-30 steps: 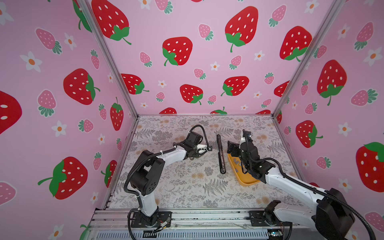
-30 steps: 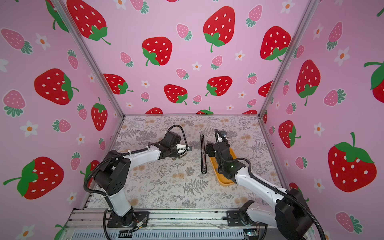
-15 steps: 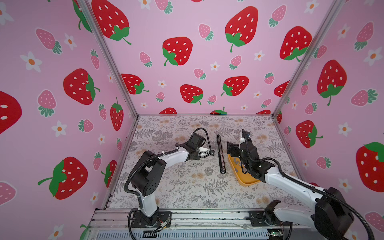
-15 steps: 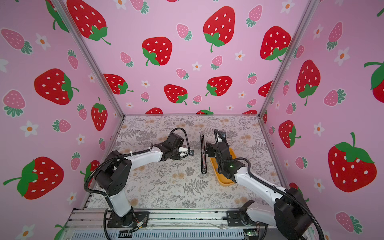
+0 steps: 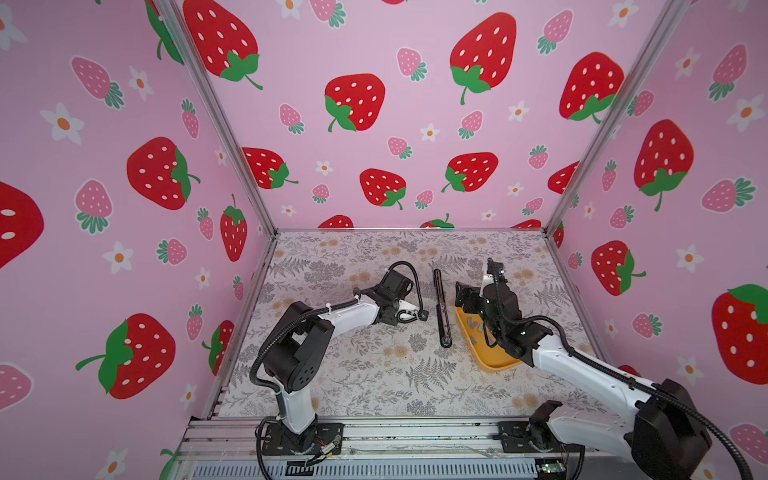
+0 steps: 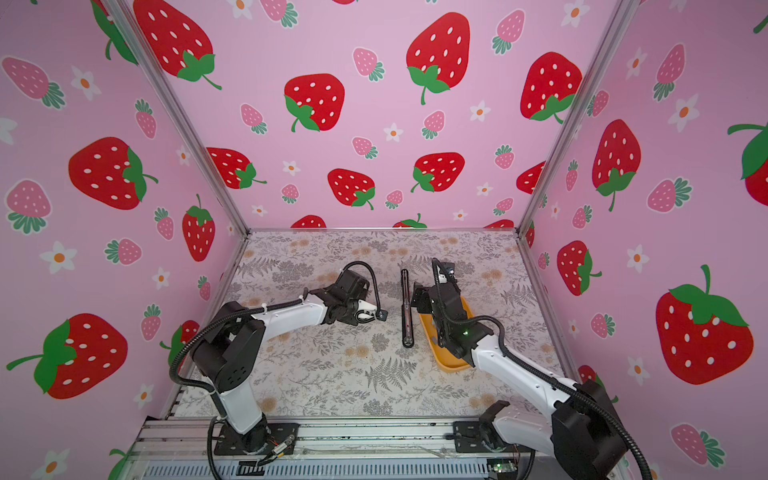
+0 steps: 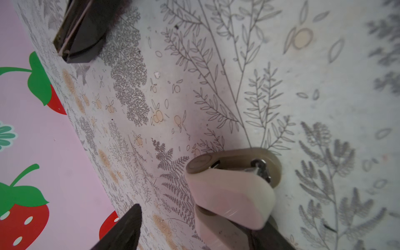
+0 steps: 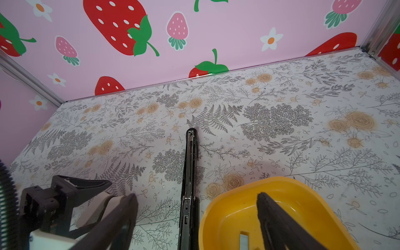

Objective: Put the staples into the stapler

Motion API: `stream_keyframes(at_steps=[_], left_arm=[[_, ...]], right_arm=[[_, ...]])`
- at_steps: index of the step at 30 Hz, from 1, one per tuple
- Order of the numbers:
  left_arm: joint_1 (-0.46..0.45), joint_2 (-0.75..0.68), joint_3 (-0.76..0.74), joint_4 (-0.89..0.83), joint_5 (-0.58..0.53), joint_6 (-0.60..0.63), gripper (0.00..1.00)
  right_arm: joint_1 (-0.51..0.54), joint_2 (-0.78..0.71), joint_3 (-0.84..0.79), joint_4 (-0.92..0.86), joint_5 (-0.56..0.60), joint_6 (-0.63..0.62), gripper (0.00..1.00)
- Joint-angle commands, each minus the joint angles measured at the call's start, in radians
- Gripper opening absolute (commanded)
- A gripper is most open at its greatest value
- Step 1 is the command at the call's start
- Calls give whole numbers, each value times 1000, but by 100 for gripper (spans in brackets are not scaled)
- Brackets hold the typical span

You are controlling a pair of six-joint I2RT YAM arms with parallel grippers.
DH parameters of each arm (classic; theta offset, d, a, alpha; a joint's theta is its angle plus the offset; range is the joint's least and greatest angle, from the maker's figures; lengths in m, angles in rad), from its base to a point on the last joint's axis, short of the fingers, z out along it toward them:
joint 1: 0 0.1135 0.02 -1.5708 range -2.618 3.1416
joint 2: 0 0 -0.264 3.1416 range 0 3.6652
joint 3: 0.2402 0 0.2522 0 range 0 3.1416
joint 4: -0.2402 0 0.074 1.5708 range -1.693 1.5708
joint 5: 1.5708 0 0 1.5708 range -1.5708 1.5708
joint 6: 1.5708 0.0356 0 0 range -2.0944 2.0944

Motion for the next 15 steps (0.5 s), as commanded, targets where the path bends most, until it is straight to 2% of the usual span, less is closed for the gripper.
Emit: stream_keyframes(at_steps=[1, 5, 15], left_arm=[[-23, 4, -23, -41, 42, 62, 76], [-37, 11, -7, -62, 61, 45, 76], [-74, 61, 66, -82, -6, -53, 71]], right_arm=[[-8, -5, -2, 2, -11, 17, 88], [-9, -8, -4, 0, -11, 15, 88], [-10, -5, -1, 1, -23, 17, 88]])
